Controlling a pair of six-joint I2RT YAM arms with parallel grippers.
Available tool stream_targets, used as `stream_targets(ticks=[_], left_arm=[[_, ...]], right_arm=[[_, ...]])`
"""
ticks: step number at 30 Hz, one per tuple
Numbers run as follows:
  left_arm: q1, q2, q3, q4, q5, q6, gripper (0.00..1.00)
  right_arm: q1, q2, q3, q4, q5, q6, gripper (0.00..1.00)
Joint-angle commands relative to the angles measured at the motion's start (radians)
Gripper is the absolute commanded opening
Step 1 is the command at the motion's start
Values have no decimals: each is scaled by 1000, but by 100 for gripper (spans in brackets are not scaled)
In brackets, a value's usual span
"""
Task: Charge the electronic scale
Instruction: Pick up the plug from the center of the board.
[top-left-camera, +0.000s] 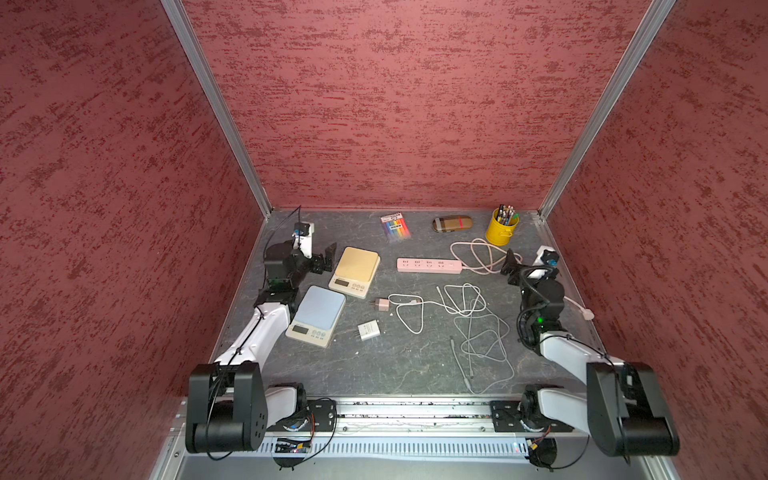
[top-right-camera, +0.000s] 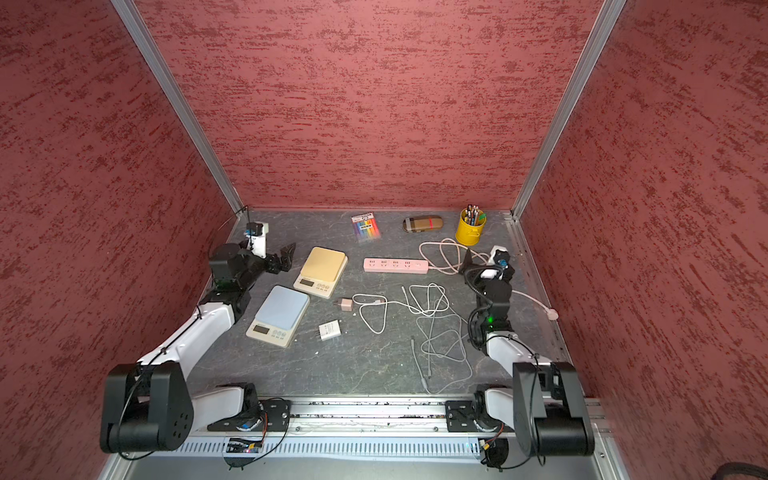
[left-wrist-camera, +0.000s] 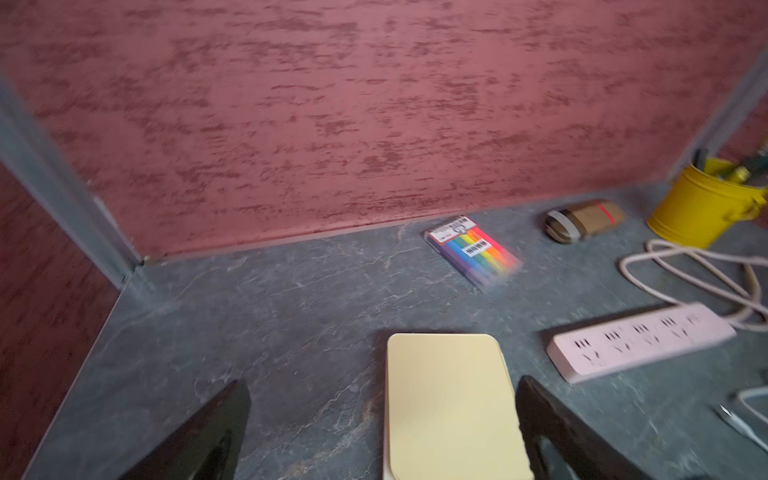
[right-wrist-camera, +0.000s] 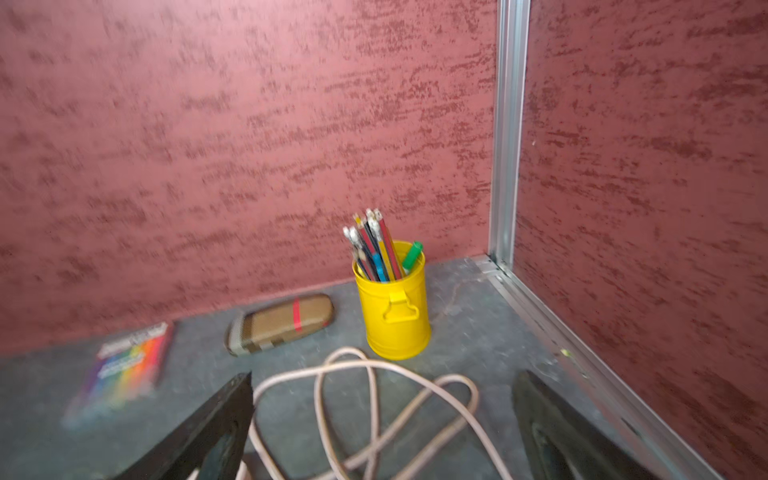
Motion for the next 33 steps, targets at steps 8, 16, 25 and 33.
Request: stream_targets(ticks=[8, 16, 25, 33], left_arm=[[-354, 141, 142, -652, 76, 517, 90], [-453, 271, 217, -743, 22, 644, 79], [-466, 474, 350, -797, 19, 678, 61], [-497, 571, 368, -791, 9, 693, 49]], right_arm=[[234, 50, 179, -539, -101, 323, 95], [396, 182, 270, -609, -91, 362, 95], [461, 222, 290, -604, -126, 425, 95], [466, 239, 310, -612, -179, 475, 96]])
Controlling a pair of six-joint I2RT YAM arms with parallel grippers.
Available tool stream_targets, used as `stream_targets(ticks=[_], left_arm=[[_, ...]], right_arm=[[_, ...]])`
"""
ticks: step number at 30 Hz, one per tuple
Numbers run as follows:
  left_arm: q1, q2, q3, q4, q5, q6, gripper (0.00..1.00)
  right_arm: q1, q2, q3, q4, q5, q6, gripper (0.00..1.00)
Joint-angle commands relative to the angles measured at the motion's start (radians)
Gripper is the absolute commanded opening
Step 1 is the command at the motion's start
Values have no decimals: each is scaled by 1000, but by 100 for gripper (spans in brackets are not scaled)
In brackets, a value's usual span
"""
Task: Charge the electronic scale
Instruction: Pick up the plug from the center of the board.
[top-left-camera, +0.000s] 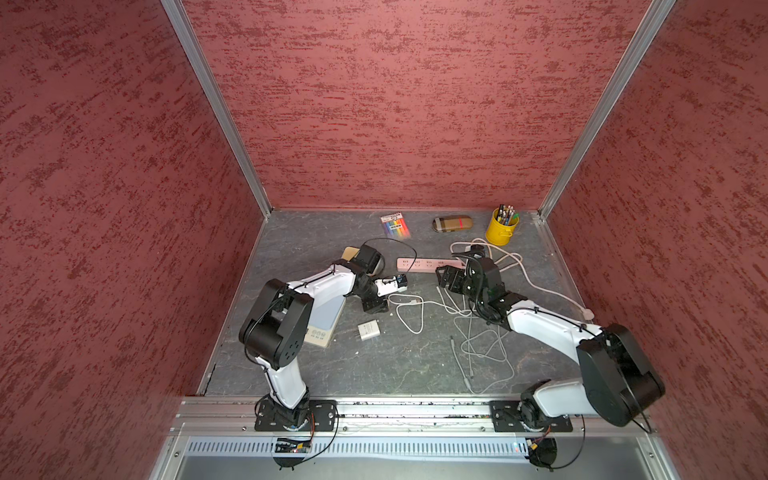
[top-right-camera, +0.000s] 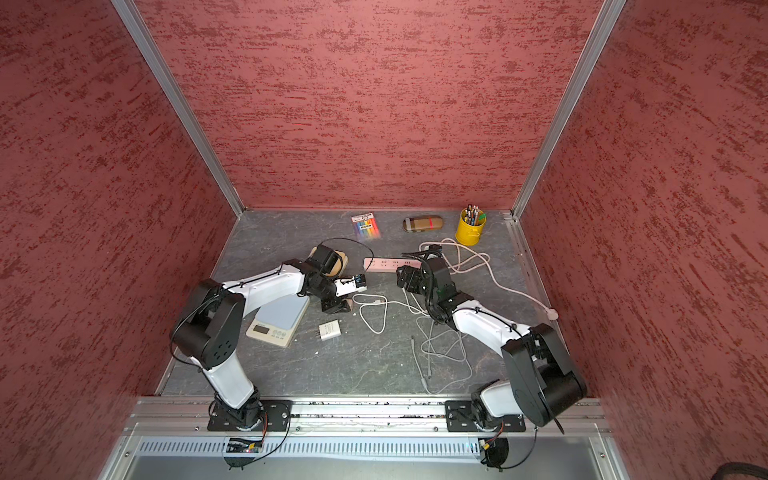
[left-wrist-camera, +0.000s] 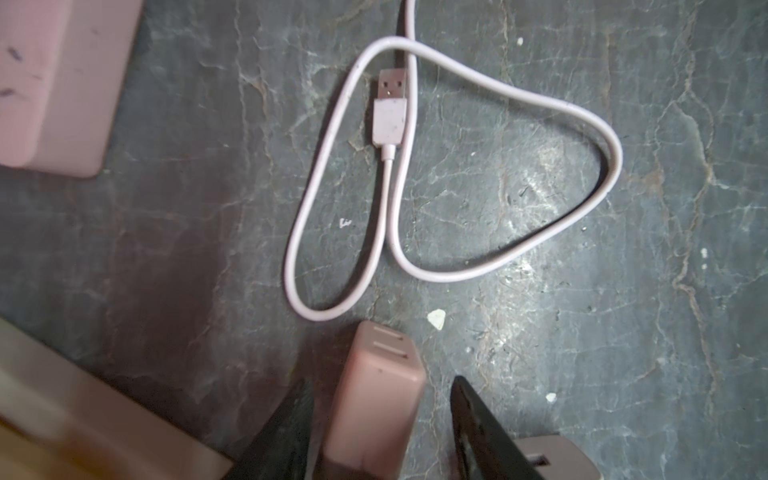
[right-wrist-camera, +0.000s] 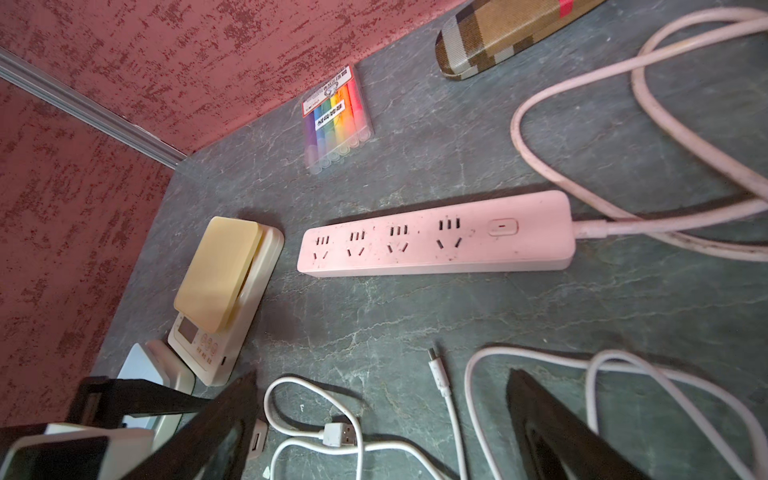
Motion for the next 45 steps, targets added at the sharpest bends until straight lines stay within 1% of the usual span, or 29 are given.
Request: stream_targets(ticks=[1, 2, 7, 9, 10, 14, 16, 20, 21, 24, 26, 28, 32, 37, 41, 45], left_arm=[[-13, 20, 11, -17, 0, 18, 46], [-15, 20, 10, -17, 3, 17, 41], [-23, -14, 10, -26, 4, 2, 13], [-26, -52, 4, -24, 19, -13, 4], [-27, -78, -5, -13, 34, -24, 1], [-27, -180, -65, 69, 97, -63, 0], [-24, -221, -80, 108, 145, -97, 0], [-21, -266, -119, 250, 238, -168, 0], [-20, -276, -129, 294, 254, -194, 0], [-14, -320, -168, 392, 310, -236, 0], [-11, -353, -182, 427, 322, -253, 0], [-3, -383, -211, 494, 335, -290, 1], [16, -406, -267, 645, 364, -369, 2], [25, -398, -271, 692, 370, -385, 2], [25, -400, -273, 708, 368, -386, 4], [23, -407, -275, 714, 374, -381, 4]], right_arm=[[5, 13, 38, -11, -42, 46, 96], [5, 15, 44, -16, -46, 46, 96], [5, 21, 66, -25, -55, 51, 96], [5, 24, 78, -23, -71, 67, 96], [4, 26, 85, -19, -86, 72, 96], [5, 23, 132, -41, -144, 87, 95], [5, 14, 172, -90, -180, 95, 94], [5, -18, 188, -95, -269, 138, 92], [13, -18, 197, -101, -283, 165, 92], [52, 14, 254, -127, -360, 162, 93], [72, 39, 299, -169, -411, 151, 94], [94, 39, 304, -166, -428, 163, 94], [126, -16, 235, -89, -424, 227, 94], [157, -52, 201, -105, -448, 227, 93], [174, -35, 206, -122, -485, 225, 88], [177, -11, 222, -127, -492, 214, 78]])
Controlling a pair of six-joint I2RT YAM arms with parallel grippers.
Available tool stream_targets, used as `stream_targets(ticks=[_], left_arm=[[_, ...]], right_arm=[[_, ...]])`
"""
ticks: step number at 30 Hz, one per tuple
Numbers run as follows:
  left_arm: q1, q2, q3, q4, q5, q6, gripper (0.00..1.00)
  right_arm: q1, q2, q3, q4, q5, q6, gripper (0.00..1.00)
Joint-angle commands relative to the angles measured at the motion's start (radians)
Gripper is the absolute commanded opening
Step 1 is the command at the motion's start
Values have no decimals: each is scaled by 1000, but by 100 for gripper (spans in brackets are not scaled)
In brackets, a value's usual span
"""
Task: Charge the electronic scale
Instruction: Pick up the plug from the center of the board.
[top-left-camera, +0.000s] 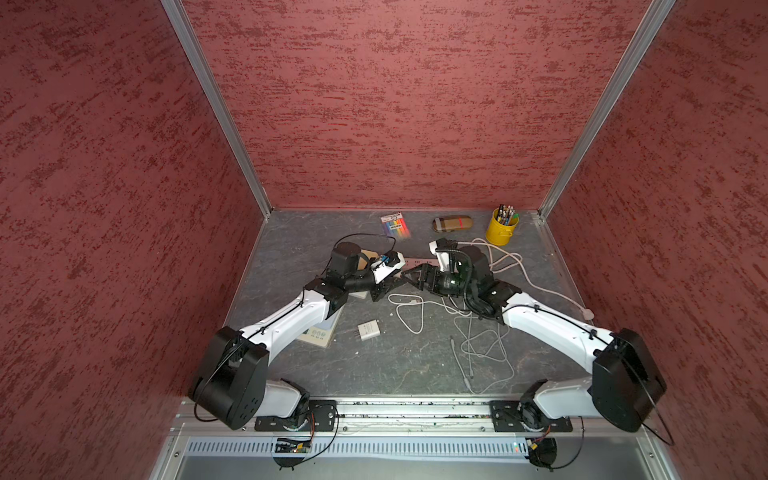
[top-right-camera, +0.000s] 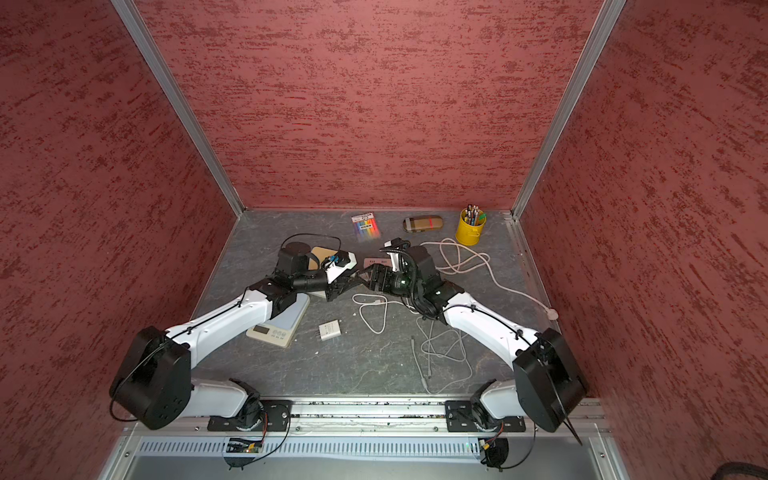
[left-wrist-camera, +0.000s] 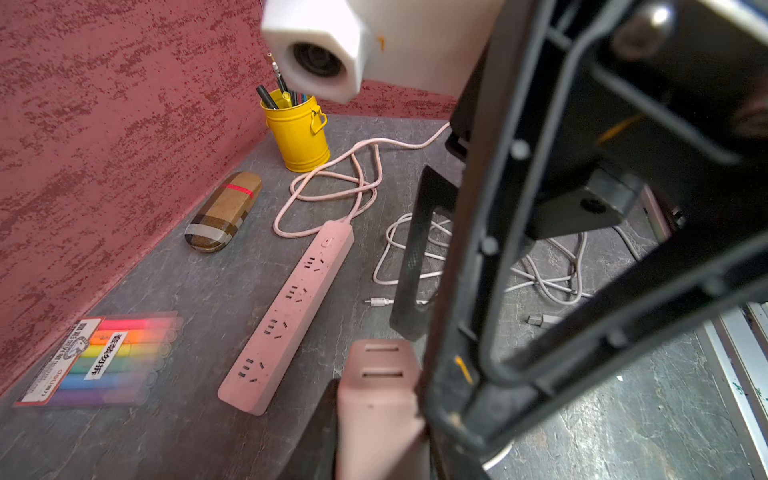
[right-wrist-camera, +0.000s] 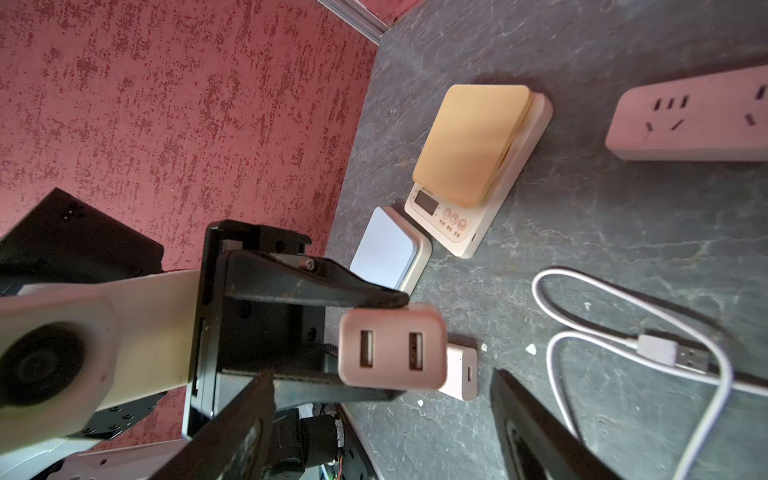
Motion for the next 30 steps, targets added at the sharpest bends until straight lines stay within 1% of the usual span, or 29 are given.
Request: stream_targets(ticks=[1, 5, 9, 11, 13, 15, 19, 20, 21, 23, 24, 26, 27, 30], left_arm=[[0, -11, -10, 40, 24, -9, 4], [-5, -22, -14, 46, 32, 7, 5], [-22, -23, -3, 7, 32, 41, 5], [-26, -24, -1, -3, 28, 49, 5], [-29, -26, 2, -8, 25, 54, 6], [-29, -30, 6, -18, 24, 64, 7], [-33, -31, 9, -39, 12, 85, 10], [-35, -33, 8, -40, 6, 91, 13], [-39, -33, 5, -36, 0, 95, 20], [-46, -36, -6, -14, -24, 93, 46], [-47, -38, -11, -1, -34, 85, 56], [-46, -46, -23, 39, -69, 45, 82], [-43, -51, -29, 60, -95, 20, 100], [-20, -48, -15, 83, -166, -80, 100]], right_arm=[[7, 22, 26, -10, -31, 1, 73], [7, 58, 61, -16, -61, -4, 65], [7, 62, 82, -27, -66, -11, 66], [7, 95, 95, -38, -72, -17, 67], [7, 107, 107, -58, -77, -26, 65], [7, 116, 118, -80, -83, -41, 57], [7, 117, 120, -96, -78, -53, 23], [7, 117, 122, -100, -75, -58, 16], [7, 116, 127, -105, -71, -61, 11], [6, 121, 144, -128, -48, -73, 7], [7, 123, 157, -146, -30, -80, 7], [7, 133, 204, -229, 39, -106, 5], [6, 145, 247, -301, 99, -130, 5], [2, 222, 411, -545, 319, -193, 3]])
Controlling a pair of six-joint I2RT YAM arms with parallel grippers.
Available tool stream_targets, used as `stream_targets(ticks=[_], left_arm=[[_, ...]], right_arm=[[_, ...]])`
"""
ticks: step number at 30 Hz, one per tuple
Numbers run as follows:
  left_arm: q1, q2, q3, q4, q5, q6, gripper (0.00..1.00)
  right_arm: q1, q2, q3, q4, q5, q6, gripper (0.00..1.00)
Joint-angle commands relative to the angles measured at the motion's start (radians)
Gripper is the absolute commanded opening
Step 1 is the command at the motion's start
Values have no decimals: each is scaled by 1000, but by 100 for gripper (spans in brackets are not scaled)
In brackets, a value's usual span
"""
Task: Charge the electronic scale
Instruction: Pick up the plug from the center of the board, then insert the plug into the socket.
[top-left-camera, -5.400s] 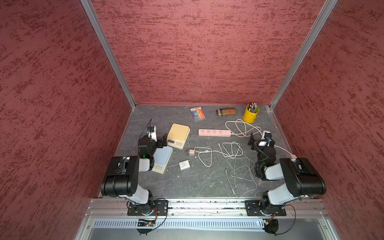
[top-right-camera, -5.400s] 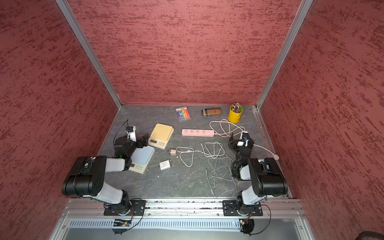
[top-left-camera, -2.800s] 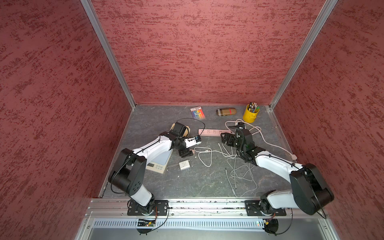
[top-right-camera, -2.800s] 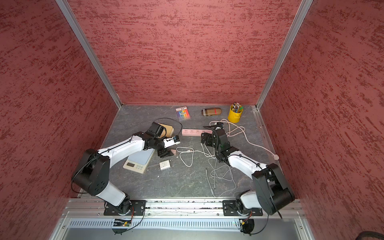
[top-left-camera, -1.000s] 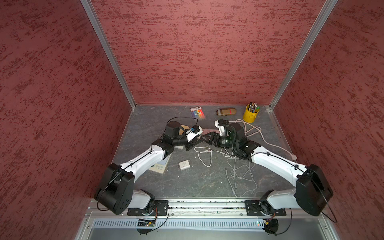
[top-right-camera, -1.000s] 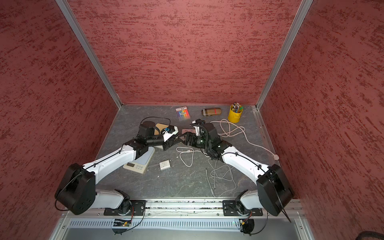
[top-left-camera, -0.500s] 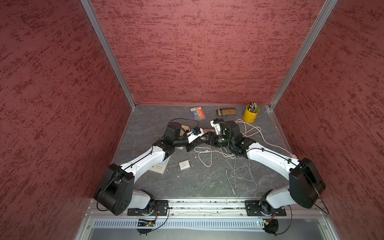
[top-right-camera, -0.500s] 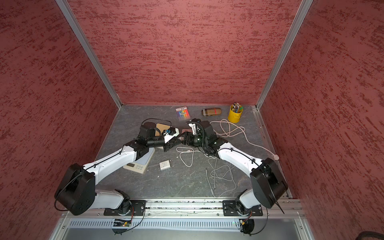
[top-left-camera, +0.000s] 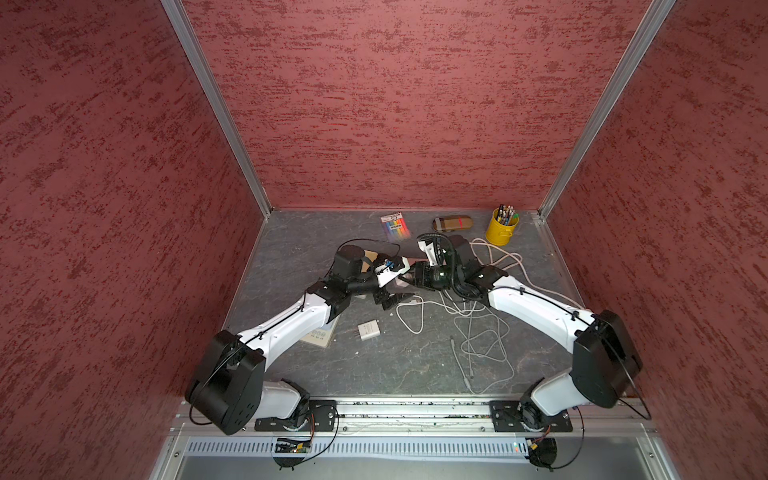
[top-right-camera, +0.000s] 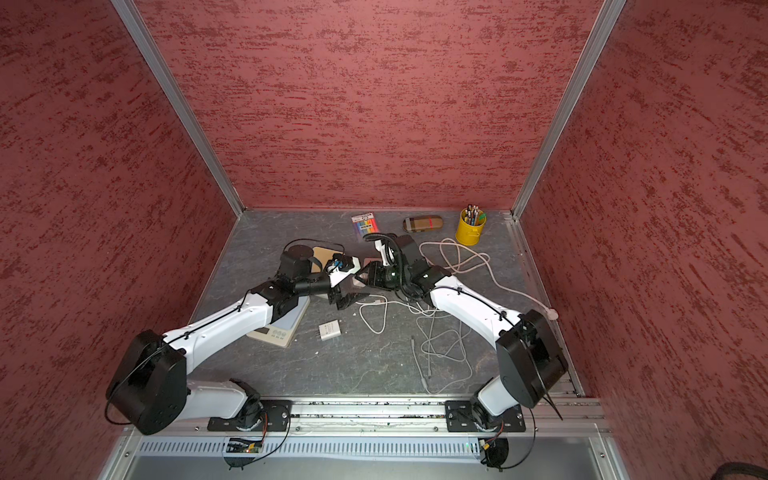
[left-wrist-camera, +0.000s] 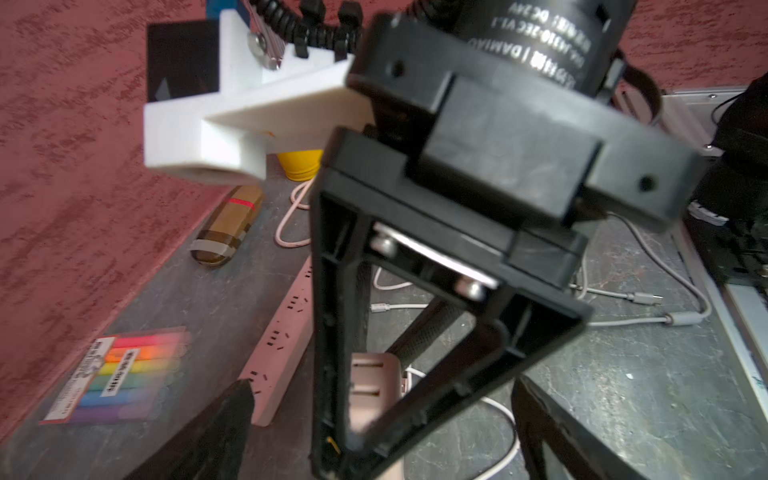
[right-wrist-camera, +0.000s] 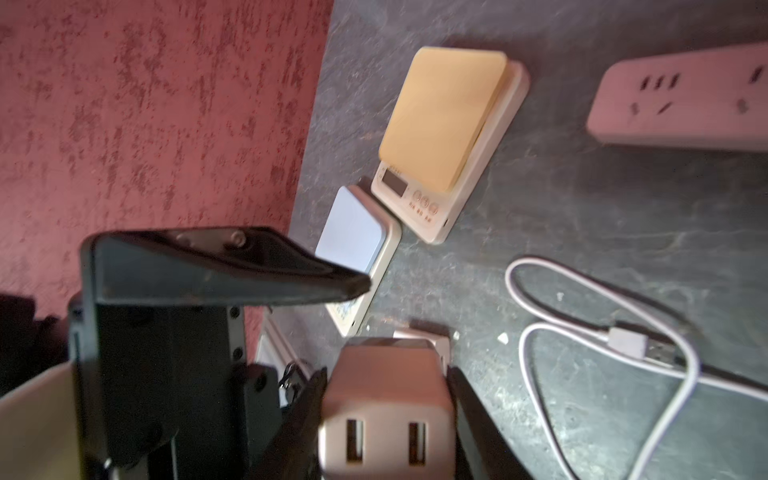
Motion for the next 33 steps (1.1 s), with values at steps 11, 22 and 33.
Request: stream_targets(ticks=[11, 22, 33], left_arm=[[148, 233, 305, -256, -183, -646, 100], [104, 547, 518, -390, -286, -758, 87], [91, 674, 579, -365, -235, -828, 68]], right_arm=[[-58, 497, 719, -604, 530, -213, 2], [-90, 746, 975, -697, 568, -179, 0], [-93, 771, 972, -707, 533, -166, 0]])
